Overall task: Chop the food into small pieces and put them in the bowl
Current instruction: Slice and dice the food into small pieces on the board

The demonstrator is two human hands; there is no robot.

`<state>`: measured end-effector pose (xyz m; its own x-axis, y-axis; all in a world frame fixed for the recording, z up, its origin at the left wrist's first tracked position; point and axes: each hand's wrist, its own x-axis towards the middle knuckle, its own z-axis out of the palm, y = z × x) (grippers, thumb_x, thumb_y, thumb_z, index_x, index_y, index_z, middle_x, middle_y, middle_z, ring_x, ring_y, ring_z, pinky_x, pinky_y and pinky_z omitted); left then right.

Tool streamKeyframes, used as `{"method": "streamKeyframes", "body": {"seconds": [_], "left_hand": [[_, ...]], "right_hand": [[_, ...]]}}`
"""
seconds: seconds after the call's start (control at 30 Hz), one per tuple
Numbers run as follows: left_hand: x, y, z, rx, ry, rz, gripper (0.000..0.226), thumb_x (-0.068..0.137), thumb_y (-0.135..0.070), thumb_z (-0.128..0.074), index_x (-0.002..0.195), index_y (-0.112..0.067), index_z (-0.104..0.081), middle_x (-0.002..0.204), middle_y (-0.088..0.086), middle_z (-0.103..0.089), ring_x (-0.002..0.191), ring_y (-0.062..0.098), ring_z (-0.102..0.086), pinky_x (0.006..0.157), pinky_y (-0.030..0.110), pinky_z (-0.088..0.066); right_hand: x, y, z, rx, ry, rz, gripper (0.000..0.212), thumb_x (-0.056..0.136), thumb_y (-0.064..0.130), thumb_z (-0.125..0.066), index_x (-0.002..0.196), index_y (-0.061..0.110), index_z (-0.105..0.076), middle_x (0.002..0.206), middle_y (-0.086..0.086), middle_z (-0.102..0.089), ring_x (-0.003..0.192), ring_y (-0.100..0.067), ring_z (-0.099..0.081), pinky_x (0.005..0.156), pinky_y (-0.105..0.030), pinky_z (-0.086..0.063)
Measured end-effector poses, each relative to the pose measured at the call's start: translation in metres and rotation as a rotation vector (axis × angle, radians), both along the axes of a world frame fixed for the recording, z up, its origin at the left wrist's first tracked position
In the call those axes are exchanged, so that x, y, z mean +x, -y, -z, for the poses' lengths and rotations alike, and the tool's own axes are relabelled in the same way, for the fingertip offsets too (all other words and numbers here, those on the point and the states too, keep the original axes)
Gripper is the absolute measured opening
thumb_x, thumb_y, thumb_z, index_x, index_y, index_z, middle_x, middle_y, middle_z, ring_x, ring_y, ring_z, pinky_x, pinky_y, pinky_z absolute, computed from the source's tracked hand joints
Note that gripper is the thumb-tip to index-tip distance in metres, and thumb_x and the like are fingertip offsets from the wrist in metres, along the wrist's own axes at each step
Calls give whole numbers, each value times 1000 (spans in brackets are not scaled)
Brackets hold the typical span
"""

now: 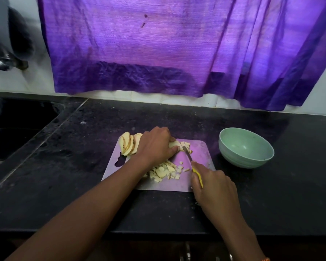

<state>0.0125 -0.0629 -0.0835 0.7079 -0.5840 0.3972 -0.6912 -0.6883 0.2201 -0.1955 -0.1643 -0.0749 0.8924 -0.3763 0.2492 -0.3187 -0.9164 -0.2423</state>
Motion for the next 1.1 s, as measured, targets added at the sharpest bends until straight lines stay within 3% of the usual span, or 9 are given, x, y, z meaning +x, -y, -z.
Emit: {"method": "streamKeyframes", "body": {"seconds": [0.17, 0.37, 0.5, 0.73, 0.97, 1.1], "left_hand": [[0, -3, -5, 11, -29, 54, 49, 93, -63, -71, 126, -27, -77, 120, -9, -70, 110, 15, -61, 83, 38, -46], [12, -16, -11, -33, -64, 47, 47, 88, -63, -75, 120, -28, -80, 118, -11, -75, 111, 14, -64, 97, 43, -50], [12, -14, -10, 29, -56, 92, 56, 86, -70, -74, 126, -31, -79, 123, -13, -72, 113, 15, -63, 93, 41, -48], [11, -12, -8, 13, -52, 96, 50, 89, -65, -74, 127, -31, -78, 124, -13, -70, 114, 15, -61, 85, 38, -42], [9, -13, -7, 0, -68, 79, 46, 91, -62, -73, 127, -33, -78, 122, -13, -70, 112, 14, -61, 81, 37, -39], [5, -9, -7, -11, -23, 36, 50, 87, -70, -72, 120, -33, -81, 116, -16, -73, 107, 13, -63, 80, 38, -42]], "right_hand": [[-3, 0, 0, 69, 130, -21, 46, 104, 44, -42, 149, 40, -49, 99, -6, -70, 89, -29, -64, 72, -39, -49], [27, 0, -7, 38, 152, 0, 45, 105, 39, -44, 150, 37, -47, 103, -11, -69, 92, -32, -64, 68, -35, -35], [36, -1, -5, 4, 99, -5, 46, 106, 42, -39, 153, 40, -41, 106, -8, -69, 96, -29, -65, 68, -34, -34], [37, -2, -6, -34, 36, -11, 46, 107, 42, -36, 153, 41, -38, 108, -7, -68, 97, -29, -64, 68, -35, -34], [43, -7, -7, -69, -32, -49, 46, 108, 33, -37, 154, 32, -41, 103, -4, -67, 87, -23, -61, 65, -35, -37], [41, -5, -7, -48, -14, -55, 45, 108, 33, -37, 152, 31, -43, 104, -4, -67, 90, -24, -62, 66, -35, -37]]}}
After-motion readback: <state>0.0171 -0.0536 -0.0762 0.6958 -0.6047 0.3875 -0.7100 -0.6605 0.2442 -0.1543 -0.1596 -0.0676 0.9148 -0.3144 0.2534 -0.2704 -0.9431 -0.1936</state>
